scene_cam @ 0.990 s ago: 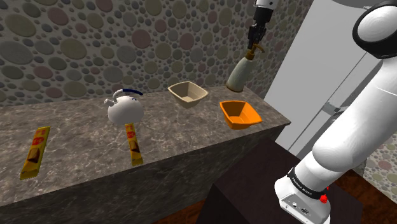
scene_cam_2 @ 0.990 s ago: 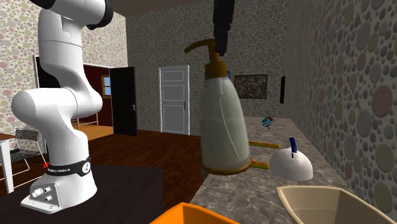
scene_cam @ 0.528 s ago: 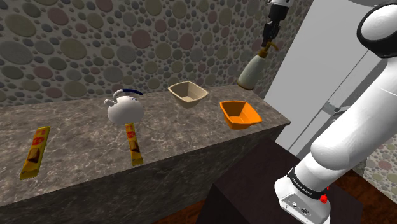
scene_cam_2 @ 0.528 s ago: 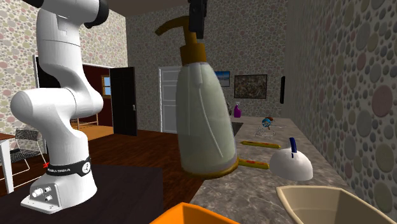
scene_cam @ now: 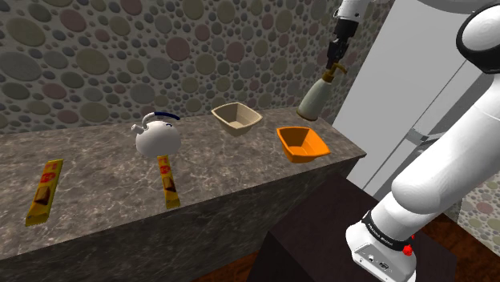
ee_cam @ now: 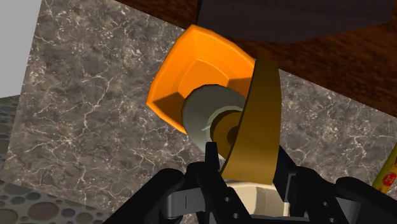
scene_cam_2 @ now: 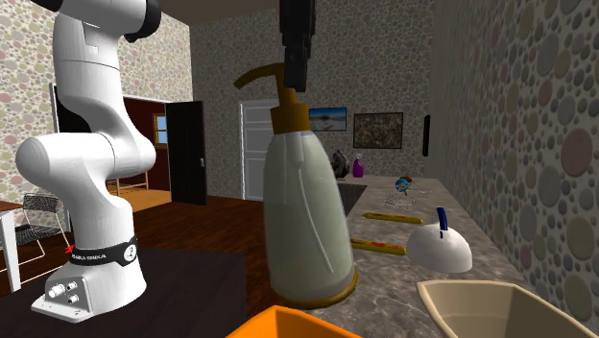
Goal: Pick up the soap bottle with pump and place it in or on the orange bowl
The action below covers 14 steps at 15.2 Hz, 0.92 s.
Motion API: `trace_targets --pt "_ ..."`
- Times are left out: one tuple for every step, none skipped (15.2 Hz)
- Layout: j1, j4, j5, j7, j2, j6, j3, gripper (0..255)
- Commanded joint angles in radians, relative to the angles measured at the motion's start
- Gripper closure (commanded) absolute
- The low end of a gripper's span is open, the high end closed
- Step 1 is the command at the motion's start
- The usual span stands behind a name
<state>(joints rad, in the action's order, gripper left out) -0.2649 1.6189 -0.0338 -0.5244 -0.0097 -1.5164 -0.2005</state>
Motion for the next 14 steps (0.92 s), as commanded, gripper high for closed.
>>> trace_targets --pt "0.001 0.043 0.002 0.001 -0.010 -0.034 0.001 255" --pt "0.001 0.059 0.002 0.001 -0.013 -0.048 0.001 255" --pt "0.002 0.075 0.003 0.001 -0.015 -0.062 0.002 255" --pt "0.002 0.091 0.003 0.001 -0.017 -0.076 0.002 255" --pt "0.002 0.106 0.003 0.001 -0.018 -0.090 0.002 255" --pt "0.002 0.121 0.003 0.001 -0.020 -0.103 0.002 255" --pt "0.002 0.136 0.004 0.000 -0.021 -0.117 0.002 255" --pt "0.002 0.151 0.004 0.000 -0.022 -0.131 0.002 255" --pt "0.002 0.165 0.004 0.000 -0.022 -0.144 0.002 255" --pt "0.002 0.179 0.004 0.000 -0.023 -0.158 0.002 255" --pt "0.002 0.192 0.004 -0.001 -0.023 -0.171 0.002 255" --pt "0.002 0.206 0.004 -0.001 -0.023 -0.185 0.002 255" --pt "0.002 0.219 0.004 -0.002 -0.022 -0.198 0.002 255" --pt "0.002 0.232 0.004 -0.002 -0.022 -0.211 0.002 255"
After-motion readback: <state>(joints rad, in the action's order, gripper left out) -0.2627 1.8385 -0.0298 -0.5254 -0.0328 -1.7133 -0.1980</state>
